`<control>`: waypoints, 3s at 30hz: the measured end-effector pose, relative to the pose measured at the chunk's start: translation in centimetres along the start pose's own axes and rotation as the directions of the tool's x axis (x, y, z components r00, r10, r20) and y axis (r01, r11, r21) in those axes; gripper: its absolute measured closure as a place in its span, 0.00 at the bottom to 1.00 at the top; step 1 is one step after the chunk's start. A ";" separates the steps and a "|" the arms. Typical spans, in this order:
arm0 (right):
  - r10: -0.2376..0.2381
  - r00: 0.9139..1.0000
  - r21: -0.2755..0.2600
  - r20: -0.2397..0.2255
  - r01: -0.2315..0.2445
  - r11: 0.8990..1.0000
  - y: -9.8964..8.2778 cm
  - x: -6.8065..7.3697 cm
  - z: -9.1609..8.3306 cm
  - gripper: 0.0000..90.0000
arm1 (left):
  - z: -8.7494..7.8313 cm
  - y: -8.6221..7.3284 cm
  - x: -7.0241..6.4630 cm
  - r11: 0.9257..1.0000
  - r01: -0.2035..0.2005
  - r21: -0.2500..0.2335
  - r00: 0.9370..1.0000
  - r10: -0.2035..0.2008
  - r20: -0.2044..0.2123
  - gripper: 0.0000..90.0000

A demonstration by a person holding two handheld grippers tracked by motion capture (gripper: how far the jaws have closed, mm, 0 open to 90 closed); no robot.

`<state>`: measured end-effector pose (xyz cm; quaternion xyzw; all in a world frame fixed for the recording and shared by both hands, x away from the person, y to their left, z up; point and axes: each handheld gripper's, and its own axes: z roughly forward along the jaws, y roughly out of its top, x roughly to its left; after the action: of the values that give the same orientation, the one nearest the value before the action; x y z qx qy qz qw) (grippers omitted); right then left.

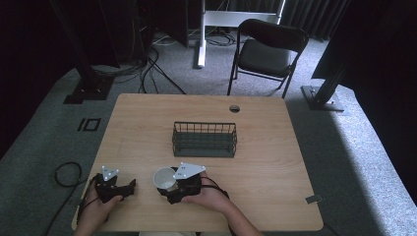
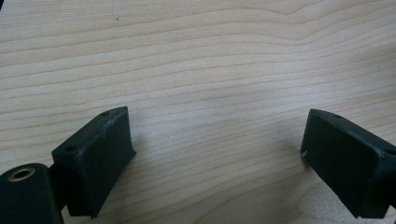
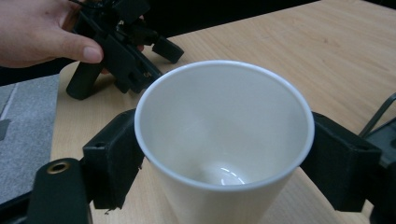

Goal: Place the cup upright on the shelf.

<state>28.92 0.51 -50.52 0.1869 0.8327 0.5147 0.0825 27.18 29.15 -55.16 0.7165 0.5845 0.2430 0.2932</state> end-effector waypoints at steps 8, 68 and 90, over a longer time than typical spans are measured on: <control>-0.017 1.000 -0.011 0.000 0.017 1.000 0.6 0.0 -0.6 0.21 | 0.0 0.0 0.0 1.000 0.000 0.000 1.000 0.000 0.000 0.10; 0.252 0.846 -0.293 0.470 -0.120 0.949 5.8 -11.5 -8.9 0.21 | 0.0 0.0 0.0 1.000 0.002 -0.002 1.000 -0.002 0.000 0.10; 0.260 0.794 -0.183 0.550 -0.190 0.965 1.9 -14.2 -6.0 0.21 | 0.0 0.0 0.0 1.000 0.000 -0.001 1.000 0.000 0.000 0.10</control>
<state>40.41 -9.26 -46.85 0.4244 0.7097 0.4898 0.2762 27.19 29.15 -55.17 0.7162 0.5845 0.2433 0.2936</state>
